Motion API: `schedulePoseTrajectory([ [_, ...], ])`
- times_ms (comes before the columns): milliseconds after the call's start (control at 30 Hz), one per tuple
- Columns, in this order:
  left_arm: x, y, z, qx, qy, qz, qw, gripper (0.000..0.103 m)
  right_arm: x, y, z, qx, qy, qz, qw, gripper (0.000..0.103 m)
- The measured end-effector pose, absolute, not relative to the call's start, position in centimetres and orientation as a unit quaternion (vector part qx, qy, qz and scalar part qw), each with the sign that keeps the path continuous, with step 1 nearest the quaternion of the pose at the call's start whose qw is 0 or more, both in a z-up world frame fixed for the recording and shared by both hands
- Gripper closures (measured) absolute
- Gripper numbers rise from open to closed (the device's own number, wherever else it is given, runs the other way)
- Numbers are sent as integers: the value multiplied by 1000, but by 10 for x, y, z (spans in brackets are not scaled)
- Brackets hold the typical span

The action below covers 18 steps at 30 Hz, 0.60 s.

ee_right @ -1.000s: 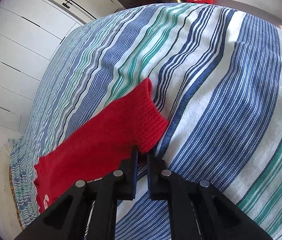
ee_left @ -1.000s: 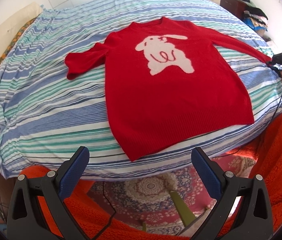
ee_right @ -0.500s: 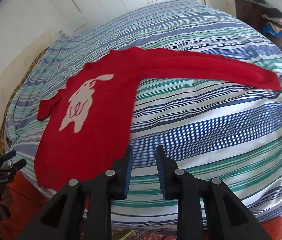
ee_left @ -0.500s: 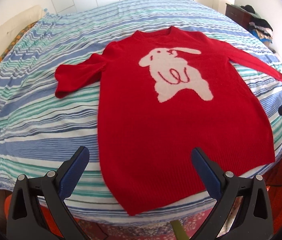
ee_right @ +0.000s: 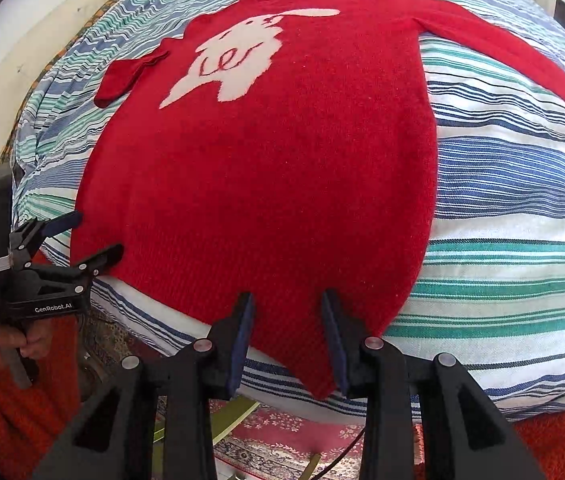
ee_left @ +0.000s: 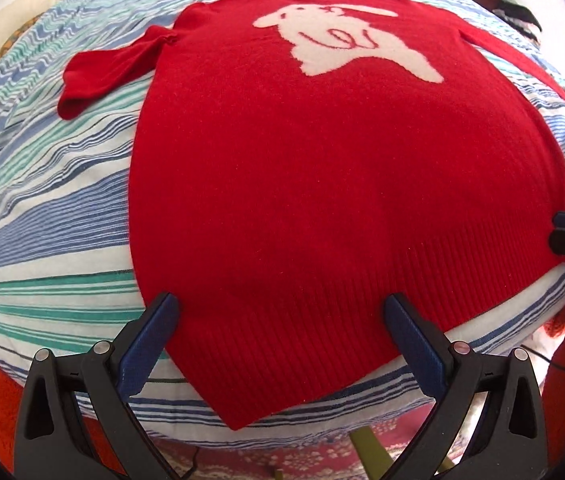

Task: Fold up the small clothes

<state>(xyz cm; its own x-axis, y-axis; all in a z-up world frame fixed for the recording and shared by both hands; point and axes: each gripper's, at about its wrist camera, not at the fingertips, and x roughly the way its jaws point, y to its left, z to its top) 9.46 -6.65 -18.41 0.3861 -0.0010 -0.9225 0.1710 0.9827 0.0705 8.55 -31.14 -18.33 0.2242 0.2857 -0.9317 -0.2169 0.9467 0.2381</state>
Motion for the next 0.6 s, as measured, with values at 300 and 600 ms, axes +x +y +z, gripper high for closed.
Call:
schedulePoseTrajectory([
  [300,79,-44,-151,62,543,-62,835,1,57,-305,-149,-24,545,108,831,67],
  [600,196,42,-91,25,465,9,885,1,21,-341,-98,-7,467,24,884,48],
])
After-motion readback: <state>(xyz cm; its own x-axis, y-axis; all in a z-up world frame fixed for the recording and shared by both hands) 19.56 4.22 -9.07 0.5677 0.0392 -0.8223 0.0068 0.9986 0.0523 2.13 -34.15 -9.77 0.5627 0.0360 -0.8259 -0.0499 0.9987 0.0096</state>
